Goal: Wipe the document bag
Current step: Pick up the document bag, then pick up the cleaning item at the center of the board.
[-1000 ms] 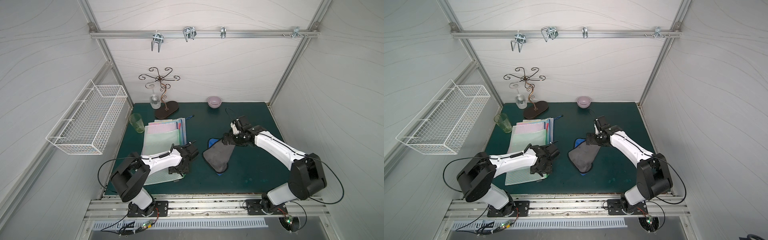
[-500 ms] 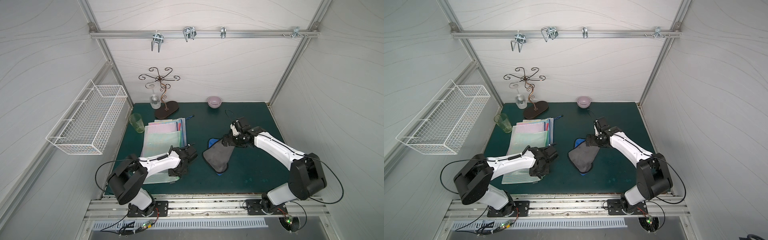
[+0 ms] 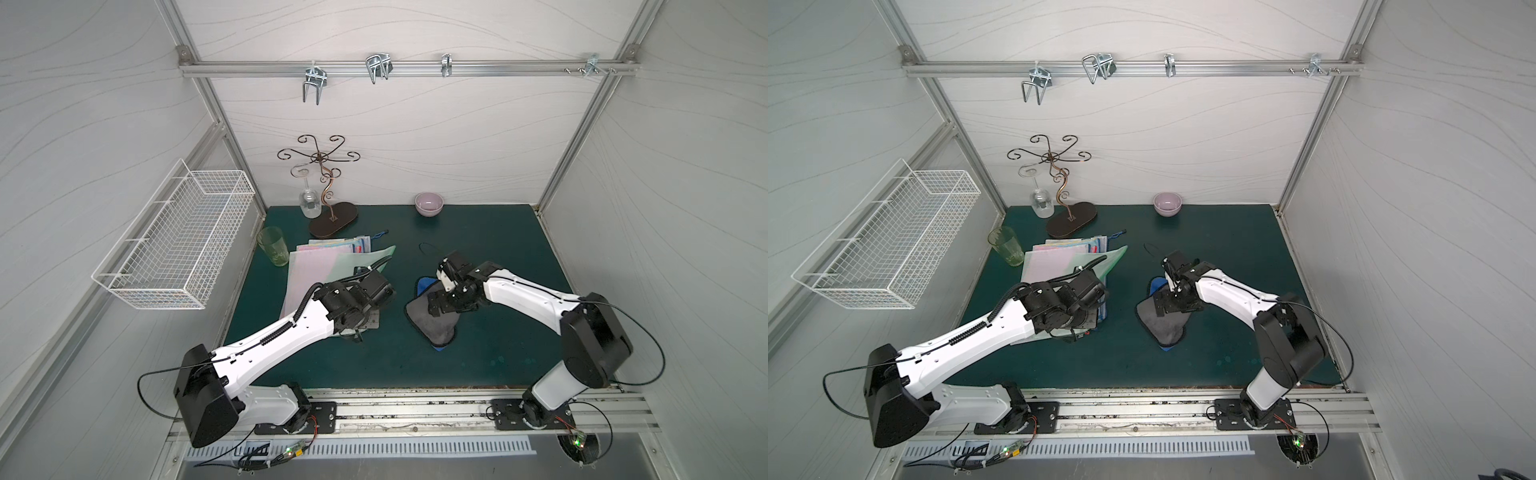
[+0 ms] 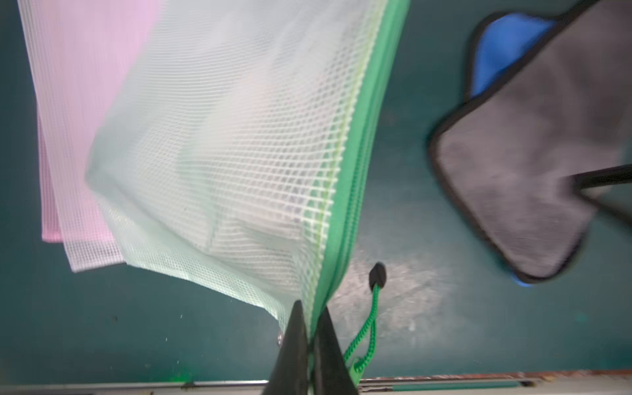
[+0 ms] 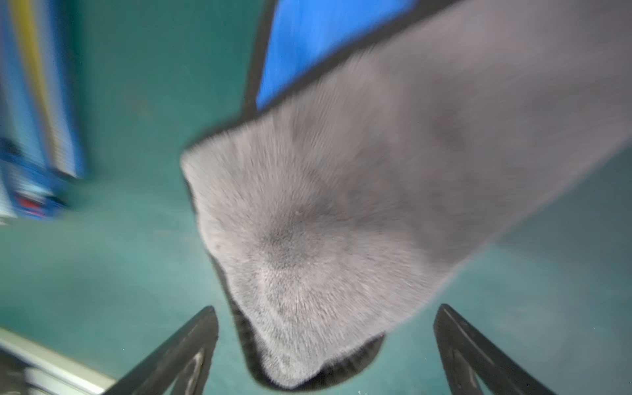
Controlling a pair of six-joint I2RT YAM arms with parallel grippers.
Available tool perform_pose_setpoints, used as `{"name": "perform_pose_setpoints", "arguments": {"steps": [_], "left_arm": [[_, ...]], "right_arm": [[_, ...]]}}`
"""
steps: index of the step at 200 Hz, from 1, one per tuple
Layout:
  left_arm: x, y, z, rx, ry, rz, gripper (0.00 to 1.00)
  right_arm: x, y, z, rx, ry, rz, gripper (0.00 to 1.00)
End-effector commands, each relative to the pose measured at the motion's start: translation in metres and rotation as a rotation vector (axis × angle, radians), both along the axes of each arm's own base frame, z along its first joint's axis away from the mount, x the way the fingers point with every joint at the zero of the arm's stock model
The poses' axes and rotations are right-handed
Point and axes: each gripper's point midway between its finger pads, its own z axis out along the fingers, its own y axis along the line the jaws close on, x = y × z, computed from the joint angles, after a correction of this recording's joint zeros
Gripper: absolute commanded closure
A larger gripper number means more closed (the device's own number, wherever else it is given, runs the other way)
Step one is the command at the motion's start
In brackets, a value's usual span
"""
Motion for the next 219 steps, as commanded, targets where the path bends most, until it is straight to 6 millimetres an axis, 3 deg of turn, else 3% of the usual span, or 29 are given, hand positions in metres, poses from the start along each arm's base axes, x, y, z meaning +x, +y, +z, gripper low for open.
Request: {"name": "perform_pose_setpoints", "arguments": {"steps": [1,27,41,79,104,143,165,189,219], "left_arm": [[0.006,-0.008,0.02,0.063,-0.033,-0.097,1.0],[0.011,-0.025,0.028,0.084,-0.062,-0.171,1.0],[0.012,-0.032,0.026,0.091,-0.071,-0.203,1.0],[0.013,-0.053,0.01,0.107,-0.082,-0.306,1.0],[0.014,-0.074,0.0,0.131,-0.097,-0.402,1.0],[0.019,-0.121,-0.015,0.129,-0.124,-0.573,1.0],[0.018,-0.152,-0.026,0.144,-0.132,-0.69,1.0],[0.011,-0.177,-0.042,0.136,-0.124,-0.814,1.0],[-0.001,-0.181,-0.075,0.141,-0.048,-0.906,1.0]], "right_arm": [[-0.008,-0.014,-0.032,-0.148,0.07,0.019,0.01],[0.003,-0.018,-0.047,-0.21,0.094,0.022,0.01],[0.003,-0.02,-0.051,-0.199,0.12,0.009,0.11],[0.01,-0.048,-0.044,-0.141,0.141,-0.142,1.0],[0.02,-0.085,-0.012,-0.14,0.059,-0.293,1.0],[0.036,-0.141,0.083,-0.113,-0.223,-0.509,1.0],[0.039,-0.16,0.133,-0.118,-0.372,-0.572,1.0],[0.04,-0.162,0.168,-0.058,-0.468,-0.586,1.0],[0.051,-0.131,0.174,0.028,-0.446,-0.483,1.0]]}}
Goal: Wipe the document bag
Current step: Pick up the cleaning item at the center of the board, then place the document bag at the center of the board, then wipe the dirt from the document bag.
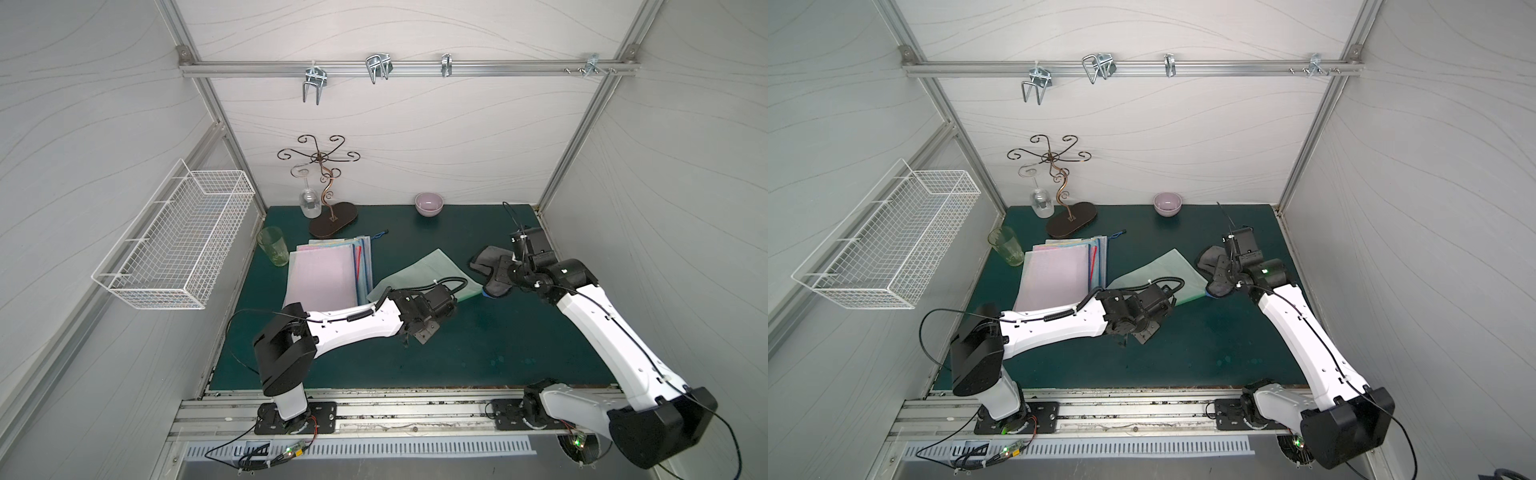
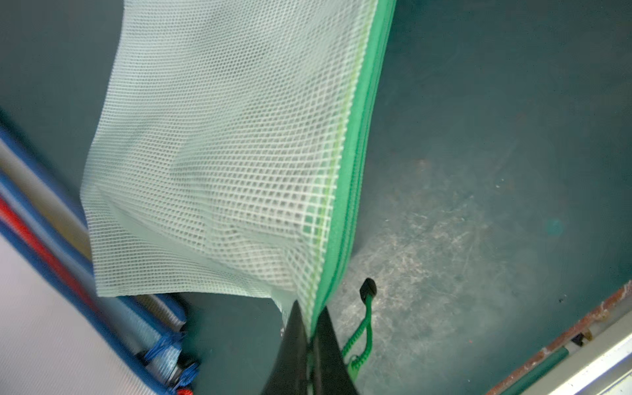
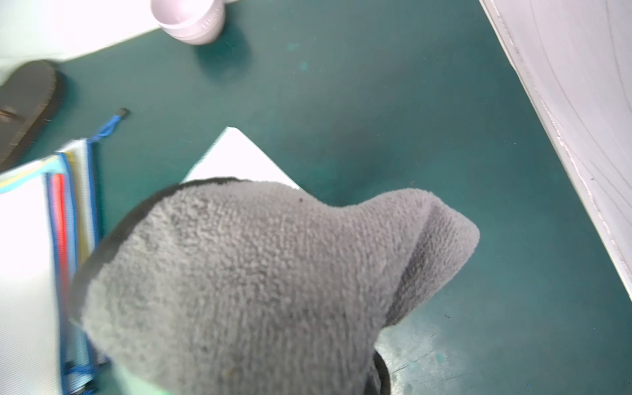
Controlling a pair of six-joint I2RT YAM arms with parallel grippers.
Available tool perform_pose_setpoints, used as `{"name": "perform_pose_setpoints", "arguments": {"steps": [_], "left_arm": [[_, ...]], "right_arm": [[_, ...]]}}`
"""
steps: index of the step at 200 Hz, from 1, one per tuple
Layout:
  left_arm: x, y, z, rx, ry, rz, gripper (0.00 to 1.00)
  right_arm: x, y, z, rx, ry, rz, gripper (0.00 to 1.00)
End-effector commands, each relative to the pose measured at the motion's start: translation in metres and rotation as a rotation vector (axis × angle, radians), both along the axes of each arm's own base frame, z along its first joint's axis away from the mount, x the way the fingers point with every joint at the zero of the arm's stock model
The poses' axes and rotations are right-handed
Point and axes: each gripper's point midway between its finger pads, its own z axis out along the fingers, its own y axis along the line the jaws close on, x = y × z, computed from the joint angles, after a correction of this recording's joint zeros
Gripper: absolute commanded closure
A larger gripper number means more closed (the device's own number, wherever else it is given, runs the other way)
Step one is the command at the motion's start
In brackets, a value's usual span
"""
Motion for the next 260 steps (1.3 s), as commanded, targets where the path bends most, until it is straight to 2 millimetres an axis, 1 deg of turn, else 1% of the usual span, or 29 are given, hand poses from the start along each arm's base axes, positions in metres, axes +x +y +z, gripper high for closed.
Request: {"name": "perform_pose_setpoints", "arguments": {"steps": [1,13,22,43,65,78,92,101,111,120,127,134,147,153,166,183,194,204,211,219,236,246,260], "left_arm": [[-0.005,-0.023,-0.006,-0.037,0.018,-0.129,1.0],[-0.01,-0.02,-0.016,-0.027,0.042,-0.14,1.0],[-0.014,-0.017,-0.021,-0.026,0.056,-0.147,1.0],[-0.021,-0.014,-0.025,-0.041,0.075,-0.159,1.0],[-0.024,-0.009,-0.029,-0.036,0.085,-0.159,1.0],[-0.026,-0.006,-0.03,-0.027,0.092,-0.157,1.0],[-0.026,-0.004,-0.03,-0.026,0.088,-0.145,0.99],[-0.025,-0.003,-0.027,-0.031,0.083,-0.135,0.91],[-0.025,-0.002,-0.023,-0.036,0.082,-0.12,0.77],[-0.026,-0.001,-0.018,-0.049,0.083,-0.105,0.7],[-0.026,0.001,-0.013,-0.067,0.084,-0.085,0.64],[-0.027,0.002,-0.008,-0.092,0.094,-0.06,0.61],[-0.023,0.008,0.0,-0.174,0.135,0.021,0.6],[-0.02,0.012,0.001,-0.214,0.167,0.063,0.6],[-0.008,0.026,0.002,-0.299,0.232,0.177,0.62],[0.009,0.038,-0.001,-0.415,0.306,0.293,0.71],[0.019,0.045,-0.01,-0.42,0.342,0.356,0.83],[0.024,0.048,-0.022,-0.414,0.412,0.395,0.94],[0.027,0.051,-0.031,-0.399,0.452,0.424,1.0],[0.03,0.053,-0.039,-0.381,0.48,0.45,1.0],[0.035,0.055,-0.048,-0.367,0.502,0.49,1.0],[0.038,0.057,-0.052,-0.362,0.511,0.507,1.0],[0.039,0.058,-0.058,-0.346,0.523,0.529,1.0]], "right_arm": [[0.002,0.016,-0.005,0.0,0.041,0.067,1.0],[0.007,0.037,-0.007,0.036,0.034,0.154,1.0],[0.01,0.052,-0.016,0.08,0.082,0.197,1.0],[0.015,0.094,-0.045,0.219,0.173,0.314,1.0],[0.015,0.126,-0.084,0.337,0.294,0.368,1.0],[0.012,0.133,-0.112,0.338,0.381,0.354,1.0],[0.01,0.132,-0.138,0.319,0.446,0.332,1.0],[0.009,0.13,-0.152,0.3,0.481,0.321,1.0],[0.008,0.124,-0.164,0.263,0.513,0.302,1.0],[0.007,0.12,-0.172,0.237,0.533,0.287,1.0],[0.006,0.117,-0.175,0.224,0.539,0.278,1.0],[0.006,0.114,-0.177,0.209,0.539,0.269,1.0],[0.007,0.111,-0.177,0.195,0.533,0.263,1.0],[0.007,0.11,-0.177,0.19,0.531,0.263,1.0],[0.007,0.109,-0.179,0.178,0.535,0.262,1.0],[0.006,0.115,-0.178,0.183,0.54,0.283,1.0],[0.005,0.125,-0.173,0.178,0.527,0.314,1.0],[0.003,0.138,-0.165,0.194,0.518,0.356,1.0],[0.003,0.149,-0.158,0.205,0.5,0.388,1.0],[0.002,0.161,-0.151,0.208,0.484,0.422,1.0],[-0.003,0.185,-0.147,0.23,0.503,0.488,1.0],[-0.007,0.199,-0.153,0.248,0.535,0.518,1.0],[-0.01,0.212,-0.163,0.25,0.565,0.536,1.0]]}}
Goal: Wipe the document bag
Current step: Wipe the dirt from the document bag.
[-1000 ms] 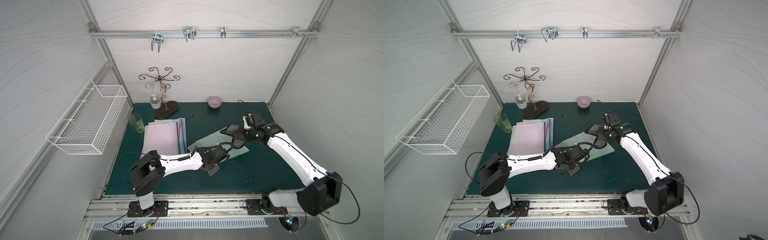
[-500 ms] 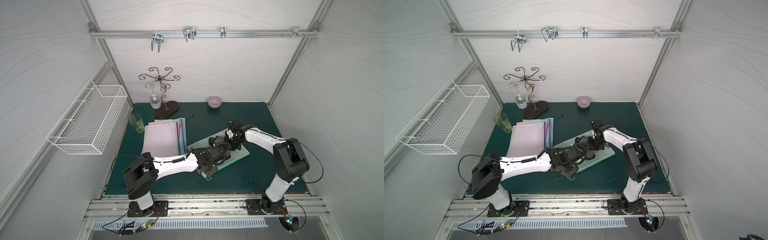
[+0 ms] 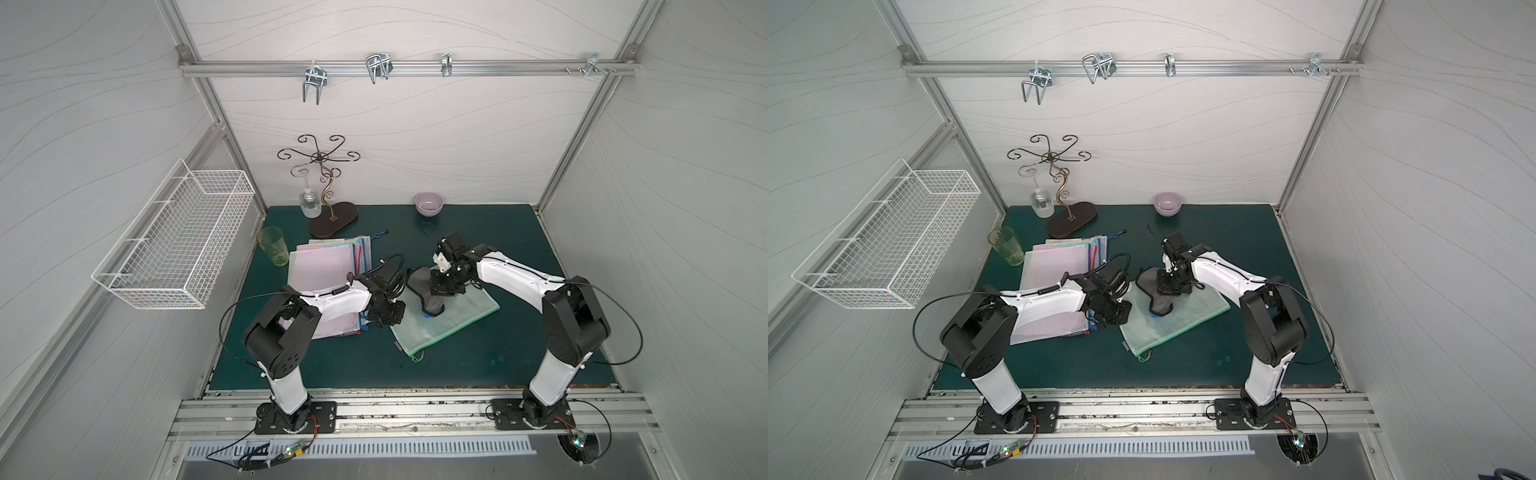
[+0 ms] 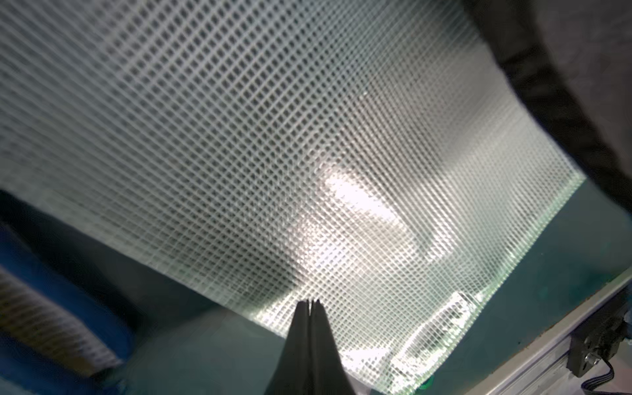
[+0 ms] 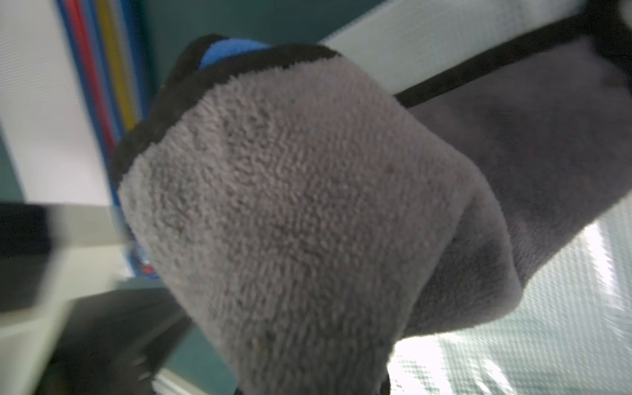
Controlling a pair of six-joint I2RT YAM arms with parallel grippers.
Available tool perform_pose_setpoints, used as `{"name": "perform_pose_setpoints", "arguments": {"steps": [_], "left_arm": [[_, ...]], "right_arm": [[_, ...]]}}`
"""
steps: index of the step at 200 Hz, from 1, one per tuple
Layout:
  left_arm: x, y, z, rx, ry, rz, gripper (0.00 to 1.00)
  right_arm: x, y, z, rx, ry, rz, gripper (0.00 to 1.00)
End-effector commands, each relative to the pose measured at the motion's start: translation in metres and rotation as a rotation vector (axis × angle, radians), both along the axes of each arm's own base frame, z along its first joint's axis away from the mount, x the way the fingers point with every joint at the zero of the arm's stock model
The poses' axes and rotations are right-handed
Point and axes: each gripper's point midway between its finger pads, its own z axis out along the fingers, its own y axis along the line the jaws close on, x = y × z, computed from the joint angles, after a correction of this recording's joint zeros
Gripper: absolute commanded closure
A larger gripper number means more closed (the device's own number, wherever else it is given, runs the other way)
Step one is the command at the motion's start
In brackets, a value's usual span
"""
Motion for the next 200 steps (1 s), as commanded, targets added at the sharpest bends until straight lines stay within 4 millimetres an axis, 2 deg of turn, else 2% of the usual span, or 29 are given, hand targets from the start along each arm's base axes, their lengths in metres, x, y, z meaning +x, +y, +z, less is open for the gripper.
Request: {"name": "perform_pose_setpoints", "arguments": {"steps": [1,14,29,40,49,65,74,97,105,112,118,124,136,153,164,179,188,200], "left_arm": [[0.01,-0.011,0.009,-0.045,0.031,0.043,1.0],[0.009,-0.005,-0.001,-0.016,0.064,0.076,1.0],[0.006,0.0,-0.012,0.002,0.099,0.104,1.0],[0.005,0.001,-0.016,0.01,0.108,0.117,1.0],[0.005,0.003,-0.018,0.024,0.113,0.124,1.0],[0.006,0.004,-0.018,0.037,0.112,0.122,1.0],[0.007,0.006,-0.02,0.049,0.112,0.125,1.0],[0.003,0.007,-0.025,0.056,0.125,0.124,1.0],[0.003,0.007,-0.025,0.057,0.123,0.125,1.0],[0.002,0.007,-0.025,0.057,0.123,0.126,1.0],[0.003,0.007,-0.025,0.057,0.12,0.128,1.0],[0.004,0.007,-0.024,0.056,0.113,0.128,1.0],[0.004,0.007,-0.022,0.056,0.102,0.125,1.0],[0.004,0.007,-0.021,0.062,0.099,0.123,1.0],[0.004,0.007,-0.02,0.067,0.089,0.121,1.0],[0.003,0.008,-0.019,0.072,0.085,0.123,1.0],[0.003,0.009,-0.018,0.072,0.079,0.126,1.0],[0.002,0.009,-0.018,0.073,0.078,0.127,1.0]], "right_arm": [[-0.014,0.022,-0.02,0.011,0.092,0.063,1.0],[-0.017,0.034,-0.034,0.041,0.156,0.064,1.0],[-0.019,0.038,-0.054,0.042,0.222,0.049,1.0],[-0.016,0.034,-0.066,0.025,0.249,0.022,1.0],[-0.011,0.022,-0.076,-0.003,0.278,-0.027,1.0],[0.004,-0.016,-0.087,-0.058,0.306,-0.148,1.0],[0.014,-0.049,-0.085,-0.135,0.266,-0.222,1.0],[0.04,-0.145,-0.062,-0.36,0.126,-0.433,1.0],[0.046,-0.169,-0.052,-0.414,0.084,-0.482,1.0],[0.049,-0.181,-0.043,-0.446,0.052,-0.491,1.0],[0.052,-0.178,-0.037,-0.439,0.028,-0.456,1.0],[0.052,-0.165,-0.031,-0.408,0.013,-0.387,1.0],[0.039,-0.117,-0.022,-0.341,0.023,-0.197,1.0],[-0.011,-0.05,-0.018,-0.277,0.083,0.049,1.0],[-0.043,-0.018,-0.019,-0.197,0.129,0.112,1.0],[-0.073,0.001,-0.03,-0.14,0.214,0.112,1.0],[-0.081,0.004,-0.039,-0.117,0.256,0.077,1.0],[-0.082,0.0,-0.05,-0.096,0.301,0.017,1.0]]}}
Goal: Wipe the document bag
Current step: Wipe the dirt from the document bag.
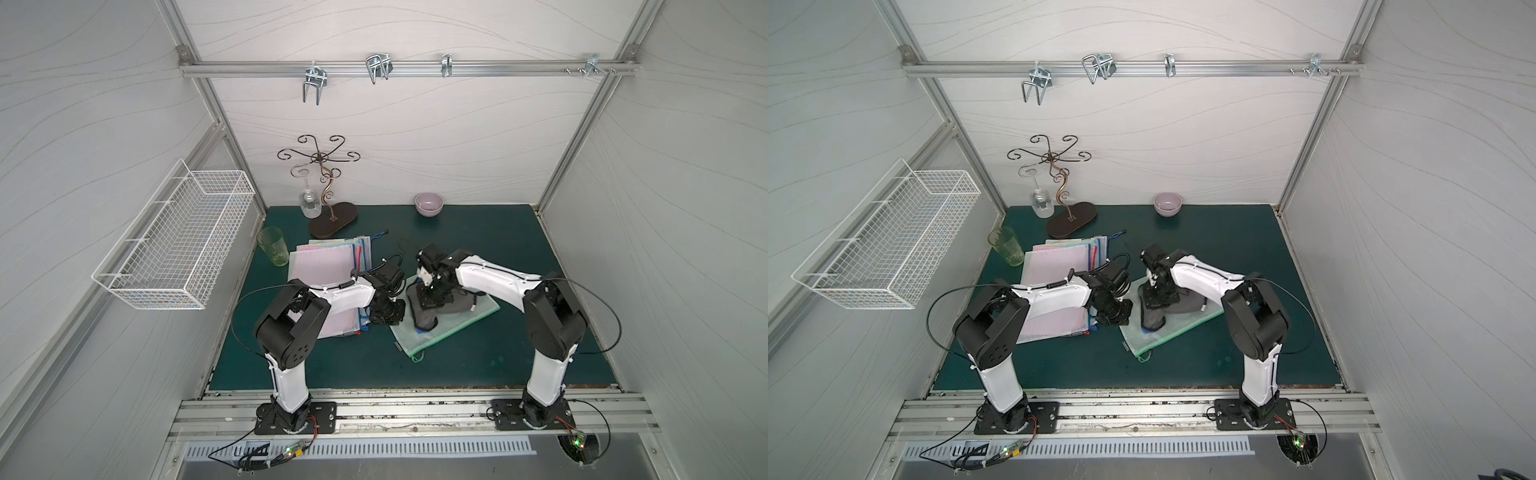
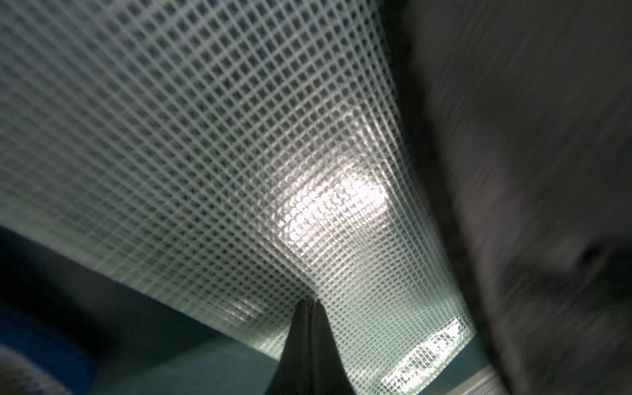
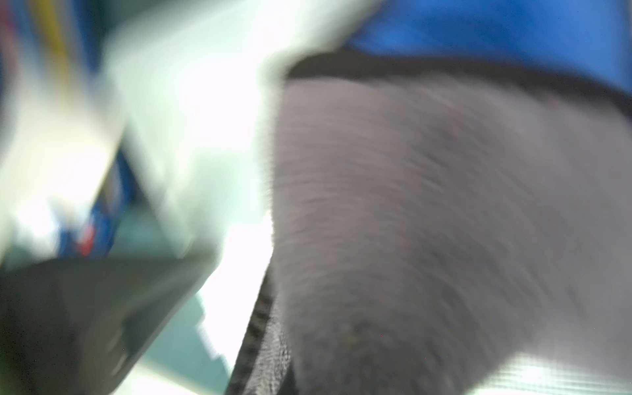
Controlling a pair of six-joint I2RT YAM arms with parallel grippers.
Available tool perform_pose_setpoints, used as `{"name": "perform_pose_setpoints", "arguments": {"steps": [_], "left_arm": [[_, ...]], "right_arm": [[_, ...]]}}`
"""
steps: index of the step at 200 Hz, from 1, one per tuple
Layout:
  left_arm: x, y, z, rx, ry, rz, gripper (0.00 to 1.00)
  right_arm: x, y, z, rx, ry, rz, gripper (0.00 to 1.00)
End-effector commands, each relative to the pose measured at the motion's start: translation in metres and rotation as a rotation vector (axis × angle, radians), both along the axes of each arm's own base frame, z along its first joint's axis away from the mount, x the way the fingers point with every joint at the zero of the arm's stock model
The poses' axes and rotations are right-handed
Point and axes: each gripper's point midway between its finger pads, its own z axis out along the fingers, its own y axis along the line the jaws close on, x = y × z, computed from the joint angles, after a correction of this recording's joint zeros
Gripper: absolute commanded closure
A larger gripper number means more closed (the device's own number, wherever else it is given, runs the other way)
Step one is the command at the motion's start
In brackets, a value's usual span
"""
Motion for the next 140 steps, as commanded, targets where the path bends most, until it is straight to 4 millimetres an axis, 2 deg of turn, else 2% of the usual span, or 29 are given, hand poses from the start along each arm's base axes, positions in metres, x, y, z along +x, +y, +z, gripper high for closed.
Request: {"name": "perform_pose_setpoints", "arguments": {"steps": [1,17,26,40,62,77,89,105,128,140], "left_arm": [[-0.001,0.01,-0.009,0.061,-0.009,0.017,1.0],[-0.001,0.01,-0.009,0.064,-0.005,0.017,1.0],[-0.001,0.01,-0.01,0.068,-0.001,0.015,1.0],[-0.002,0.011,-0.011,0.074,0.001,0.009,1.0],[-0.002,0.009,-0.013,0.08,0.009,0.0,1.0],[-0.003,0.009,-0.014,0.083,0.012,-0.008,1.0],[-0.002,0.009,-0.013,0.085,0.006,-0.011,1.0],[-0.003,0.008,-0.012,0.084,0.001,-0.011,1.0],[-0.002,0.008,-0.011,0.082,-0.005,-0.012,1.0],[-0.002,0.008,-0.009,0.078,-0.011,-0.009,1.0]], "right_arm": [[-0.018,-0.017,-0.014,0.033,0.169,-0.144,1.0],[-0.002,-0.039,-0.023,0.013,0.175,-0.26,1.0],[0.01,-0.061,-0.027,-0.011,0.167,-0.338,1.0],[0.032,-0.109,-0.026,-0.084,0.123,-0.469,1.0],[0.063,-0.176,-0.007,-0.195,-0.028,-0.631,1.0],[0.083,-0.196,0.012,-0.265,-0.149,-0.634,1.0],[0.093,-0.181,0.023,-0.228,-0.188,-0.575,1.0],[0.094,-0.128,0.032,-0.126,-0.197,-0.422,1.0],[0.07,-0.038,0.03,0.024,-0.114,-0.201,1.0],[0.054,-0.007,0.016,0.107,-0.028,-0.161,1.0]]}}
